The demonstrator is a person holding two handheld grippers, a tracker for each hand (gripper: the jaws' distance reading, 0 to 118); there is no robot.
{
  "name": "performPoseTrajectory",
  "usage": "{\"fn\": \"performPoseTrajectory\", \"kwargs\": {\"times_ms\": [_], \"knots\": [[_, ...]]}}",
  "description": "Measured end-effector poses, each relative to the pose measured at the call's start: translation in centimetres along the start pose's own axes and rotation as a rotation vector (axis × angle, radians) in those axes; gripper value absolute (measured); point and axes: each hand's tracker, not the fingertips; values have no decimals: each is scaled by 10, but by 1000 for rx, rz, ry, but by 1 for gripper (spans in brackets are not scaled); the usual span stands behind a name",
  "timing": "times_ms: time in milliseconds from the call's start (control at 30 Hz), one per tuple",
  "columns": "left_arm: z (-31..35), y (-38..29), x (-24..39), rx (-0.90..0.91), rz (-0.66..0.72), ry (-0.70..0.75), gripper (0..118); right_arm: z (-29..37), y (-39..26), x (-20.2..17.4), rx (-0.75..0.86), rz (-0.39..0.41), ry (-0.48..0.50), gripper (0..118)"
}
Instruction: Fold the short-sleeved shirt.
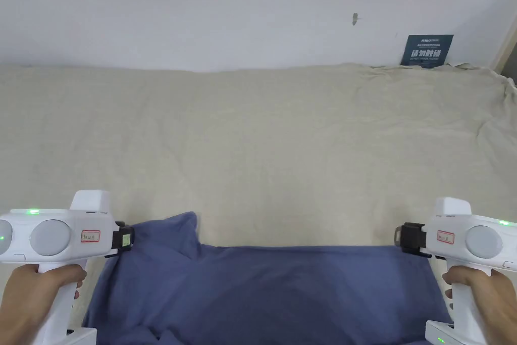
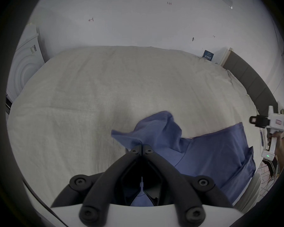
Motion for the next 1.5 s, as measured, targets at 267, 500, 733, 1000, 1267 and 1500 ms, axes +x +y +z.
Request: {"fn": "performPoseTrajectory", "kwargs": {"times_ms": [267,500,733,1000,1267,1500], "knots": [[7,-3,-6,-3,3,-12,0,-36,-3,5,-70,-31,-69,92],[9,-6,-8,-17,8,-12,0,-37,-10,-3,-82,14,-90,9],[12,-11,-11,-12,24,5,0,5,-12,-11,8,83,-54,3],[38,-24,-18,5,18,21,0,98,-20,12,134,87,84,3],[98,-51,-16,43,12,9,0,175,-60,36,199,60,182,3],[137,-100,-15,30,27,-6,0,204,-106,53,199,42,210,3]]}}
